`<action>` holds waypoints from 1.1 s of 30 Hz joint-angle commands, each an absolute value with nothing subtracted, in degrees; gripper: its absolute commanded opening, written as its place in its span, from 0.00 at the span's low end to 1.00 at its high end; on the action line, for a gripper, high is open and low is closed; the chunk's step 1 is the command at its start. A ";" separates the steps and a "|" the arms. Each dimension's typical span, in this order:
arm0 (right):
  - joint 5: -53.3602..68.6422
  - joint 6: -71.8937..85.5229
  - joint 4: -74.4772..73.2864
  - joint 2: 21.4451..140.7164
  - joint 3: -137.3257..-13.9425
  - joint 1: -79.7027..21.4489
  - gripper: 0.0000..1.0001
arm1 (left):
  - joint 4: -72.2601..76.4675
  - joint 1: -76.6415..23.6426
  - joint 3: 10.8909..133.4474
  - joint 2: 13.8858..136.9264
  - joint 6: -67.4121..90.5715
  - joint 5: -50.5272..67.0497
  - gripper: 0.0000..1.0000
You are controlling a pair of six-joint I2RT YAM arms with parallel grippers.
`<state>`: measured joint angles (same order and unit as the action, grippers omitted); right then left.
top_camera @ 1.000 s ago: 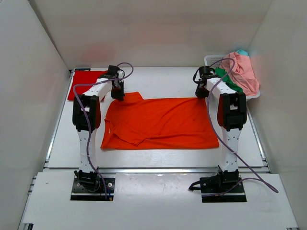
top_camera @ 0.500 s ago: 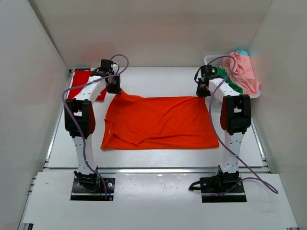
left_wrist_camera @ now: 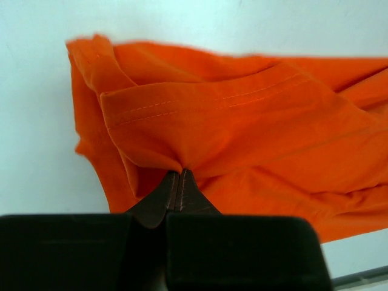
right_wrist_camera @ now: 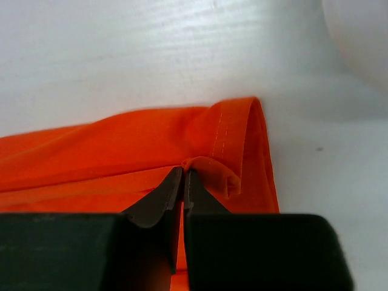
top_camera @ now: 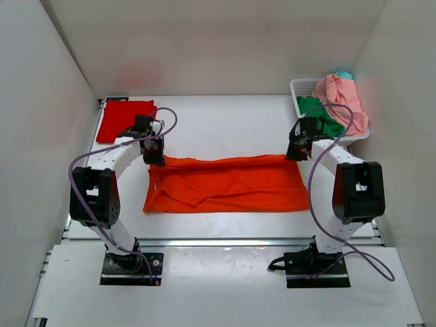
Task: Fold and stack the t-shirts
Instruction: Fold the other side of the tshirt into a rectangle
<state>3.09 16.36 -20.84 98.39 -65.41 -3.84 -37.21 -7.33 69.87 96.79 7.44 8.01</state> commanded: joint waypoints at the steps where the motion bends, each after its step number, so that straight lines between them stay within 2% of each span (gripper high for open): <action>1: 6.15 16.70 -14.77 92.39 -59.97 -2.29 0.00 | -35.33 -7.38 65.15 90.19 6.68 7.21 0.00; 9: 8.09 17.32 -12.74 84.74 -51.42 -1.50 0.00 | -35.07 -7.73 57.40 83.41 6.41 6.59 0.00; 33: 8.61 18.20 -9.93 79.19 -39.12 -1.40 0.00 | -37.27 -11.86 47.99 73.39 8.44 6.59 0.00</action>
<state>8.67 18.09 -12.25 80.86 -39.86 -1.74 -36.27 -11.16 49.12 76.25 8.05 7.18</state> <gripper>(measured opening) 0.008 0.014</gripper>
